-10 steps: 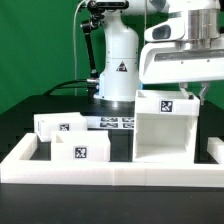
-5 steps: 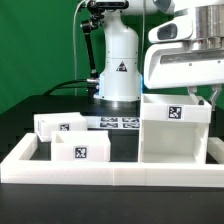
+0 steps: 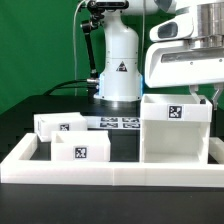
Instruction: Assemble drawer
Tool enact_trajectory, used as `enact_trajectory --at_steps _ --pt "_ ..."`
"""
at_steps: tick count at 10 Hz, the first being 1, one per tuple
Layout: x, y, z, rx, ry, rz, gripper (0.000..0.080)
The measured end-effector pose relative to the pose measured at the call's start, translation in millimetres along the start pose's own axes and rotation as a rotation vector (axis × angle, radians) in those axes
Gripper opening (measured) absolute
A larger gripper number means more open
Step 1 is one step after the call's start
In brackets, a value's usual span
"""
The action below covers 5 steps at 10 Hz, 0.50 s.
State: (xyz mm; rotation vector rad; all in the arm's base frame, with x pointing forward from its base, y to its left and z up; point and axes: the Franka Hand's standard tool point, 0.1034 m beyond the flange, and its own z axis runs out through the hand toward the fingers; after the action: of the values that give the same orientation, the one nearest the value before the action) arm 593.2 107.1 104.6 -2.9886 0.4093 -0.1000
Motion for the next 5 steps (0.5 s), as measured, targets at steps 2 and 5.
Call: enact_trajectory --at_steps 2,5 --pt "0.1 -1.2 -0.3 0.001 0.001 0.059 0.0039" --pt "0.2 0.4 2.6 0.008 0.011 0.307 0.0041"
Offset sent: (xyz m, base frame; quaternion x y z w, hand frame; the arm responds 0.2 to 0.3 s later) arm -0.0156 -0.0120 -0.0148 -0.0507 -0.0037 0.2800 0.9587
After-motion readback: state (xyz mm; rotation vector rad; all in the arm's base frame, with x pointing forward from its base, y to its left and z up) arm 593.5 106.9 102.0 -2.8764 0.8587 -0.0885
